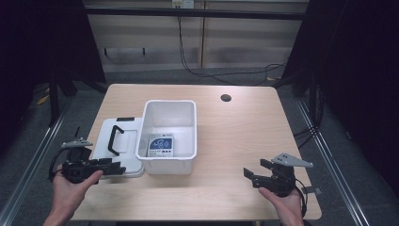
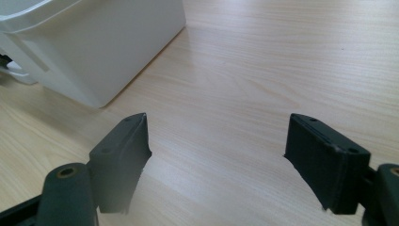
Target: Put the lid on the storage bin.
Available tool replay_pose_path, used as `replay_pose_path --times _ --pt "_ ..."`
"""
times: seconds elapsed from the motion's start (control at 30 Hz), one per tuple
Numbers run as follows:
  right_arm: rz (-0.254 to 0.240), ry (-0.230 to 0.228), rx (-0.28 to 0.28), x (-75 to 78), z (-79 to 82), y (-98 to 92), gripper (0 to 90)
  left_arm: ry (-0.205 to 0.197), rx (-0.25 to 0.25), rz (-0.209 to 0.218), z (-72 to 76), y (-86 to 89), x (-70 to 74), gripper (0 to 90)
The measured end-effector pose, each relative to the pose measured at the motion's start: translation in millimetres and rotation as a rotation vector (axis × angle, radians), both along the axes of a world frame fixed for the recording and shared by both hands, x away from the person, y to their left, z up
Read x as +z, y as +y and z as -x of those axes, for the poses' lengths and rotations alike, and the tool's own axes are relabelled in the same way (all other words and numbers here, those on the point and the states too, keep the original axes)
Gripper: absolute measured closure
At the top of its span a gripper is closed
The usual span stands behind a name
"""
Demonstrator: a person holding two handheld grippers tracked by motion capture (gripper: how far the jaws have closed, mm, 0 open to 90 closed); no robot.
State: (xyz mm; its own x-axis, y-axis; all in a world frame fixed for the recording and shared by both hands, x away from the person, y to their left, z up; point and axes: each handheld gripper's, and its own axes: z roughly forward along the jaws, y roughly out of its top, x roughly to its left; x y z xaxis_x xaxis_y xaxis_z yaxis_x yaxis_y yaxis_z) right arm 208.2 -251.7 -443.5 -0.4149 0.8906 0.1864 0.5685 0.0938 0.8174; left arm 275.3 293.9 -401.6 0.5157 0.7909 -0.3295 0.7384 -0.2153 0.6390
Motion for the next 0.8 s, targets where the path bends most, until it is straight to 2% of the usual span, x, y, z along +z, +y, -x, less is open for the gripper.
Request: replay_pose_path --times 0.17,0.2,0.3,0.43,0.57,0.6,0.67,0.7,0.8 --pt "0.014 0.012 0.008 -0.8 -1.3 4.0 19.2 0.029 0.023 -0.021 -7.3 2.6 1.1 53.9" --pt "0.014 0.012 0.008 -0.8 -1.3 4.0 19.2 0.029 0.023 -0.021 -7.3 2.6 1.1 52.4" --pt "0.008 0.018 0.017 -1.5 -2.7 5.3 19.2 0.068 0.020 -0.005 -16.5 5.7 5.7 50.5" --pt "0.009 0.027 0.022 -2.5 -4.5 5.8 19.1 0.072 0.033 -0.043 -25.0 8.0 14.7 49.1" --pt "0.020 0.022 0.017 -2.2 -3.9 7.0 19.0 0.092 0.019 -0.083 -32.2 8.0 23.1 45.4" --pt "0.024 0.023 0.016 -2.3 -4.0 7.0 18.5 0.087 0.023 -0.092 -33.3 7.4 25.4 45.4" --pt "0.027 0.023 0.010 -2.4 -4.0 7.0 17.9 0.082 0.028 -0.103 -34.7 6.6 27.6 46.8" --pt "0.028 0.022 0.011 -2.4 -4.1 7.1 17.9 0.081 0.042 -0.130 -39.4 5.1 31.2 47.7" --pt "0.031 0.022 0.016 -2.6 -4.5 7.7 17.9 0.098 0.045 -0.161 -46.3 3.1 33.1 51.2"
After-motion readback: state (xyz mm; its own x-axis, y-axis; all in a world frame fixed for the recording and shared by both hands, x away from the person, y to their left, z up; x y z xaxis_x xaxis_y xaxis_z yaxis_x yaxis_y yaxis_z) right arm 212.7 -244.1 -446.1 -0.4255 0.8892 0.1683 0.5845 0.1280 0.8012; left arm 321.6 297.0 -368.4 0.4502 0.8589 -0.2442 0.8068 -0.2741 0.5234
